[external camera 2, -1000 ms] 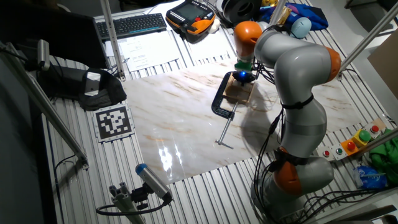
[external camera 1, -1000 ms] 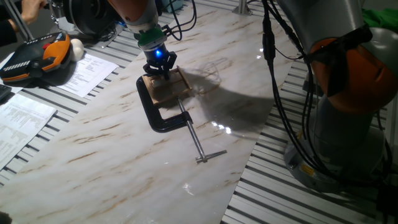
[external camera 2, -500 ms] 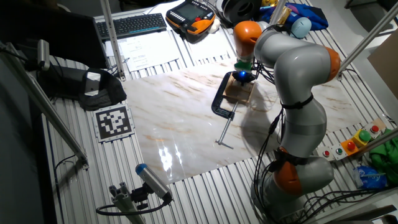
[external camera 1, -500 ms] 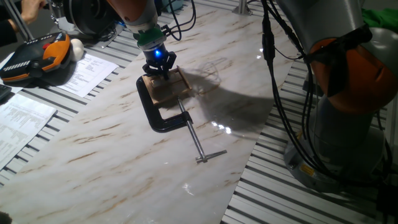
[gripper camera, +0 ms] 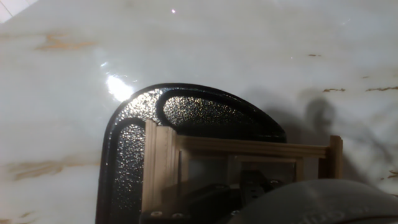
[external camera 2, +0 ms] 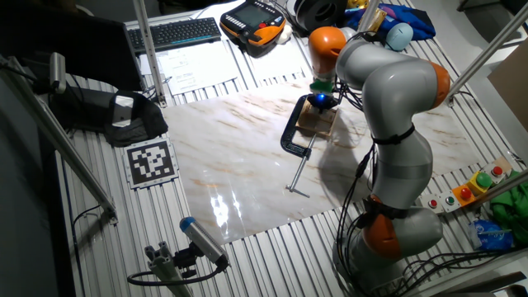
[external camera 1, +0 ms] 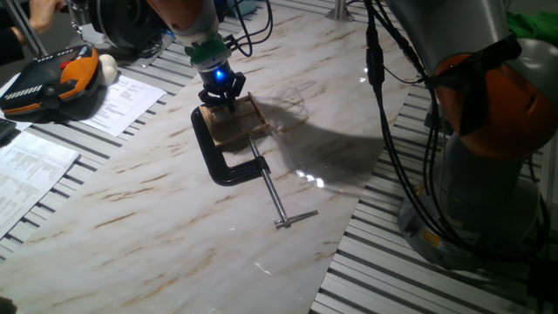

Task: Open a sliding window

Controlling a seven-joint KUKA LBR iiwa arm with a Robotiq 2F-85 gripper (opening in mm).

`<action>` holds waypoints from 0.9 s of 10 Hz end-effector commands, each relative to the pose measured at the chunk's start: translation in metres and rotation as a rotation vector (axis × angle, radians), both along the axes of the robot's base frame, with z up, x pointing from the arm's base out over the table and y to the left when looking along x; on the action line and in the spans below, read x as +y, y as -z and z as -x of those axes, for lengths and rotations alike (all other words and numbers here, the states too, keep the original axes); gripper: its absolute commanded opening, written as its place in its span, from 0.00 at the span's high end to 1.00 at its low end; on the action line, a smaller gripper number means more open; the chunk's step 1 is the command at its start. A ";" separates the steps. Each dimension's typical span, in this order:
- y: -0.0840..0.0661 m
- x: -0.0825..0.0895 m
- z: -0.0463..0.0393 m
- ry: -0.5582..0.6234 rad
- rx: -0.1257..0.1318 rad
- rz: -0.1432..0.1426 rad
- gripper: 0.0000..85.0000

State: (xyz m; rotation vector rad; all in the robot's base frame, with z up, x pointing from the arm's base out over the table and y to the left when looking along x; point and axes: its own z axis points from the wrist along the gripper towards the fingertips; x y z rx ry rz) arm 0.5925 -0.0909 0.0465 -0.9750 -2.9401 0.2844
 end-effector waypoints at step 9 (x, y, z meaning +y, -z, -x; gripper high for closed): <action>0.002 0.005 -0.0026 0.004 0.002 -0.011 1.00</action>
